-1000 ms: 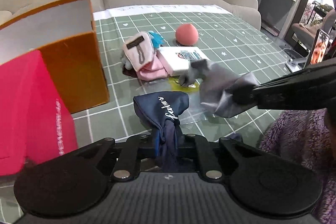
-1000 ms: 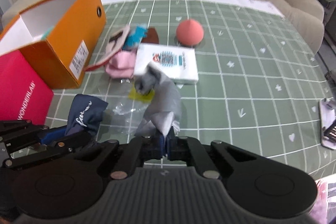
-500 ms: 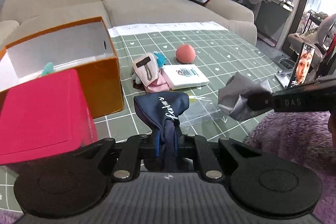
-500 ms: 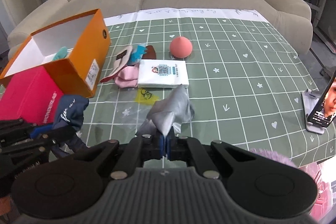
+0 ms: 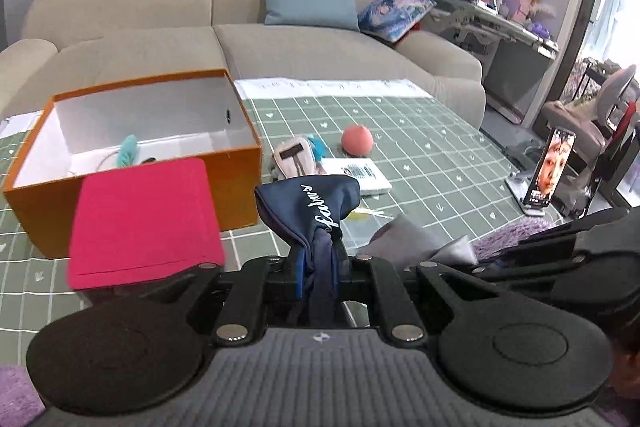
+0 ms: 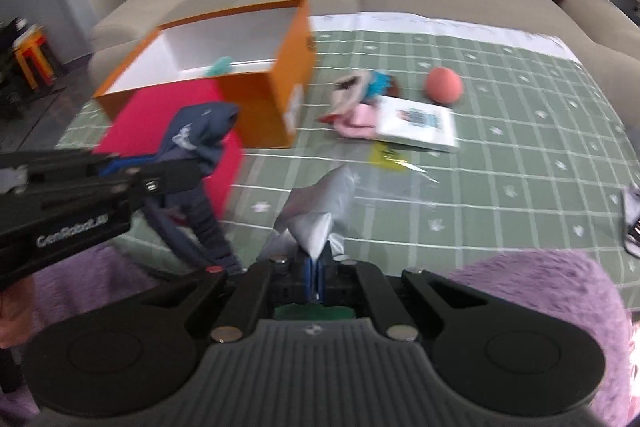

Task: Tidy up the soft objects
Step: 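Lift the navy cloth and grey mask and carry them over the shoebox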

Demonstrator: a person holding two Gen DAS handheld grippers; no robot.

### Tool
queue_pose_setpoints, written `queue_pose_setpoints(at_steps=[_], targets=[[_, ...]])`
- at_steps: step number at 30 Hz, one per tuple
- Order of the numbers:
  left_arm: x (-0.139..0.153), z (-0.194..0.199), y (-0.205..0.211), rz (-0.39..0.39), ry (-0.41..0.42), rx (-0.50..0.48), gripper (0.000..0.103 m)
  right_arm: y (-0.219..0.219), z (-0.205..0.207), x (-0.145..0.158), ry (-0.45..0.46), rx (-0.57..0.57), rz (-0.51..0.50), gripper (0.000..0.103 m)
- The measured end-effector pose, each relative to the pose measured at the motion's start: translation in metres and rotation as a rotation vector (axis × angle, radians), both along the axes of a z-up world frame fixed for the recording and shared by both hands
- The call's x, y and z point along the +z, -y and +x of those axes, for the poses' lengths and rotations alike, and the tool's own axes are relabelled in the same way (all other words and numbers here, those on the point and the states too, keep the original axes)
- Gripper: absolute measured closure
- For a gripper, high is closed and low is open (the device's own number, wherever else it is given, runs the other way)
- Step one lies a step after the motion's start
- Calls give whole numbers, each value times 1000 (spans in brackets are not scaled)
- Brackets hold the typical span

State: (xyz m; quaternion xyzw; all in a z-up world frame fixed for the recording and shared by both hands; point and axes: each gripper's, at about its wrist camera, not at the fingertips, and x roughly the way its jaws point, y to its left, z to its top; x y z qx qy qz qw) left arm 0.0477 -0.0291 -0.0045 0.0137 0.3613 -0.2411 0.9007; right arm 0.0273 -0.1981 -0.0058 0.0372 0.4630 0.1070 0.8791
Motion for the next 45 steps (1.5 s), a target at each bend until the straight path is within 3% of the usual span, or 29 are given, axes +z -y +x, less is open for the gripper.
queue_pose_setpoints(at_steps=[13,25,33,45], targets=[[42,-2,-66,-40,98,174,90,-74,18,59,161,186,36,103],[73,60,-106,36,180,266,90,-130,93,93,300,249,97,103],[66,124,-116,103,154,309,90,-152,157,77,281,231,69,103],[10,192,-123,195,3,334,90,-179,226,8,110,244,14,101]])
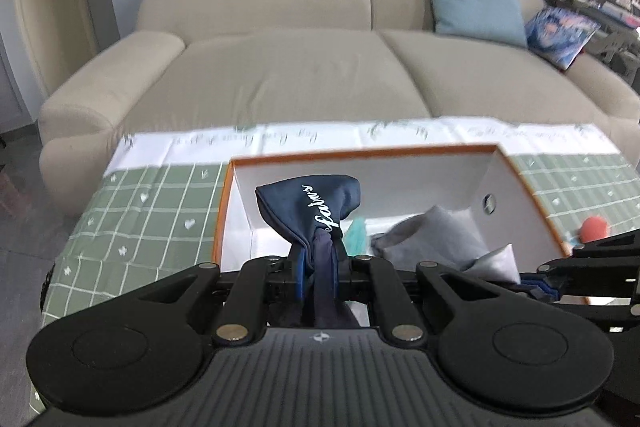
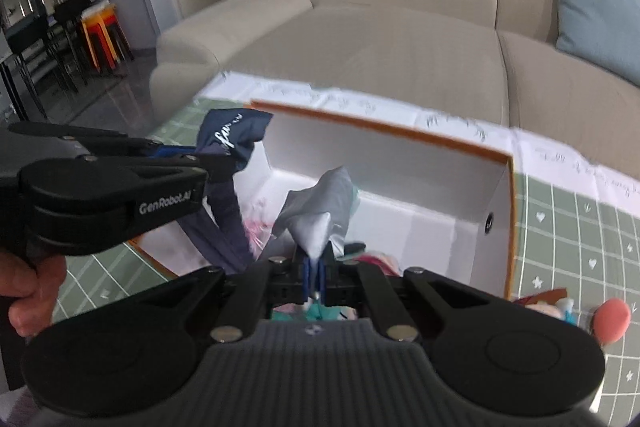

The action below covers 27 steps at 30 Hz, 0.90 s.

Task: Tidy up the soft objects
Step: 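Lift the navy cloth and grey mask and carry them over the shoebox, then open both tools to drop the cloth and mask into the shoebox, then move both open tools back toward the remaining items on the mat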

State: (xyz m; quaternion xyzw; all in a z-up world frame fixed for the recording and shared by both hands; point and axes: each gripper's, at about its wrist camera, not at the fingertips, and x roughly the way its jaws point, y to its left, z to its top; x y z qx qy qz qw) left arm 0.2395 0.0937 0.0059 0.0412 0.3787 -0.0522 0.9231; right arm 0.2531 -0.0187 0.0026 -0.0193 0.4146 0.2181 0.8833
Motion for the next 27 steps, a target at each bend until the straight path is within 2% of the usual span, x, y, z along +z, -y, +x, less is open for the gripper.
queue_pose_setpoints(at_steps=[4,7,8,10,12,14,15,17,22,27], targets=[[-17,11,-5,10,-44,18,89,-1,7,-19,-38,7,-33,94],[-22,15,-6,15,-63,29,84,-4,9,-27,-51,18,-46,92],[-24,14,-6,17,-68,32,80,-5,9,-28,-52,22,-50,81],[-25,16,-8,19,-77,39,80,-7,7,-27,-46,24,-55,66],[-24,13,-8,25,-77,42,70,-8,6,-26,-35,29,-67,64],[-24,11,-9,33,-81,44,60,-10,3,-23,-28,30,-82,53],[-23,12,-9,35,-78,49,55,-9,2,-22,-23,29,-83,51],[-19,9,-10,35,-63,61,51,-6,-1,-18,-16,28,-81,49],[-3,-3,-11,14,-26,74,50,3,-14,-5,22,22,-64,38],[19,-27,-4,-19,44,56,49,16,-38,15,79,0,-25,36]])
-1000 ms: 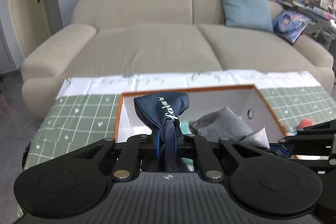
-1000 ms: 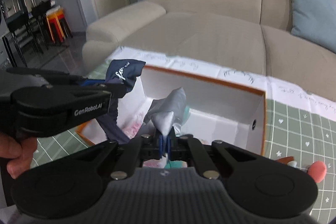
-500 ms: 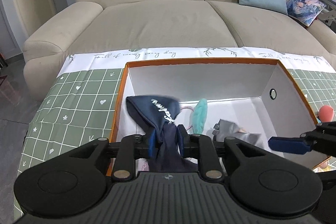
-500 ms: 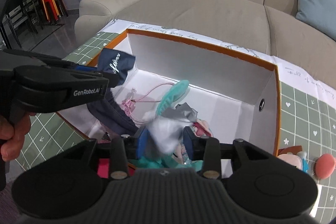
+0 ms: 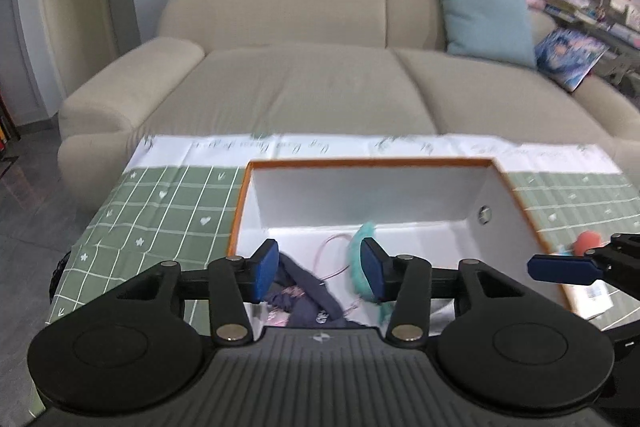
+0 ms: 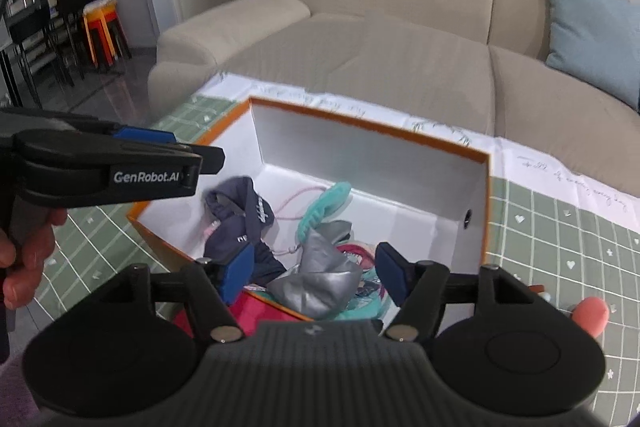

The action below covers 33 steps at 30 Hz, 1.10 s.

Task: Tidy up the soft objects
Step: 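Move both open tools back toward the remaining items on the mat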

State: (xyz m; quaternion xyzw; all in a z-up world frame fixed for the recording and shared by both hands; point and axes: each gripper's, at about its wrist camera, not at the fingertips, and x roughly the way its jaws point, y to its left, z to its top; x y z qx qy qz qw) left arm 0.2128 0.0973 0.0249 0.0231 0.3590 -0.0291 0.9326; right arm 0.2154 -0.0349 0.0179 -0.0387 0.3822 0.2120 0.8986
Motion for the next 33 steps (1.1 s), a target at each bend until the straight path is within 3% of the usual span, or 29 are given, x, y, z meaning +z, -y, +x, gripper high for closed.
queue_pose_setpoints(at_steps=[7,13,24,33], targets=[[16,-44,21,-37,79,-54,49,28,-46,24,78,-17,36,32],[19,-78,36,-76,85,-75,49,57,-85,28,56,-42,53,30],[7,-125,72,-115,10,-171,49,122,-140,1,-28,-151,2,28],[0,-136,135,-104,-24,-382,49,186,-160,-20,-84,-278,-33,28]])
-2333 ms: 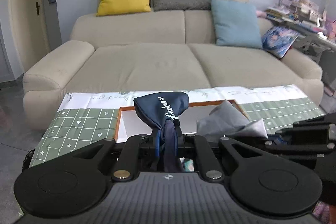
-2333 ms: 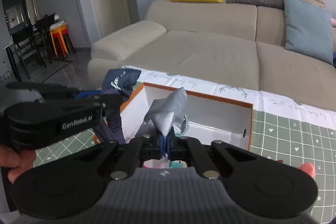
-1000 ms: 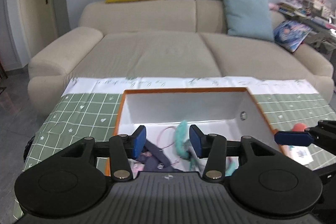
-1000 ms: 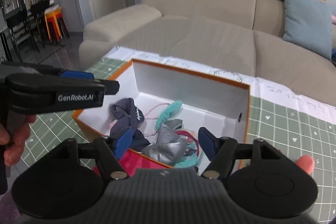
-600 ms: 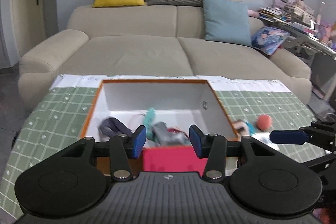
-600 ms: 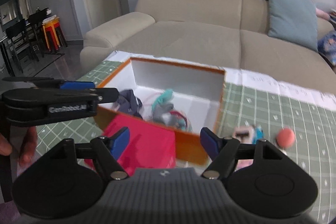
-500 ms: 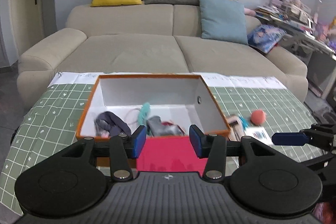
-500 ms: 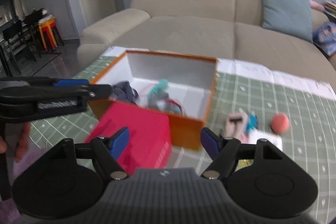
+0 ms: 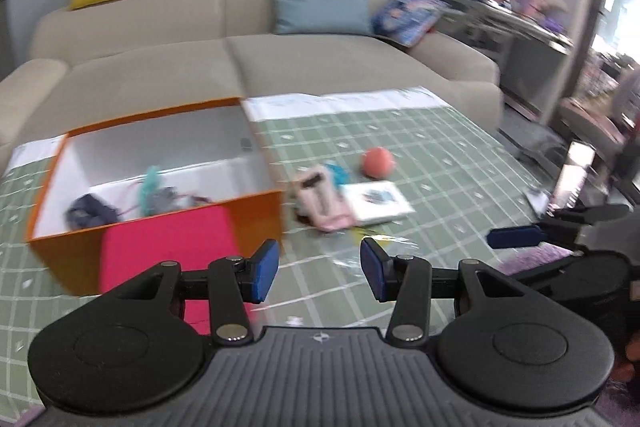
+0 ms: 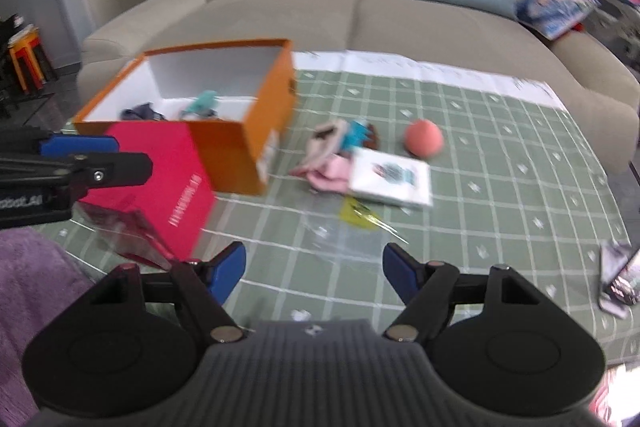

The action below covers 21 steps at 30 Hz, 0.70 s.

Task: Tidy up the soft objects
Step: 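Move both open tools back toward the remaining items on the mat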

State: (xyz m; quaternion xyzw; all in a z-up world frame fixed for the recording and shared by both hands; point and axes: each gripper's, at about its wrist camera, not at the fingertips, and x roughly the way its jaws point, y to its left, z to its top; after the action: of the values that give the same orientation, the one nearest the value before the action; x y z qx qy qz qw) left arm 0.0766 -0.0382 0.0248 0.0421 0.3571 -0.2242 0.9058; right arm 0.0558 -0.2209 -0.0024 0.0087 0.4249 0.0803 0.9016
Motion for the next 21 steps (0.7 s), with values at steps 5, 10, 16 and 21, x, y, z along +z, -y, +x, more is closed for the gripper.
queue_pose_setpoints(at_steps=[5,10,16,21], targets=[[-15,-1,31,24,-34,-92,49,26,3,-13,-43,-57,-11,28],[-33,5,56,64,-78,-128,48,50,16,-23,-64,-98,-15,28],[-50,20,71,73,-121,-136,39,68,36,-43,-124,-138,11,35],[-64,35,82,99,-157,-142,39,79,54,-61,-178,-157,38,42]])
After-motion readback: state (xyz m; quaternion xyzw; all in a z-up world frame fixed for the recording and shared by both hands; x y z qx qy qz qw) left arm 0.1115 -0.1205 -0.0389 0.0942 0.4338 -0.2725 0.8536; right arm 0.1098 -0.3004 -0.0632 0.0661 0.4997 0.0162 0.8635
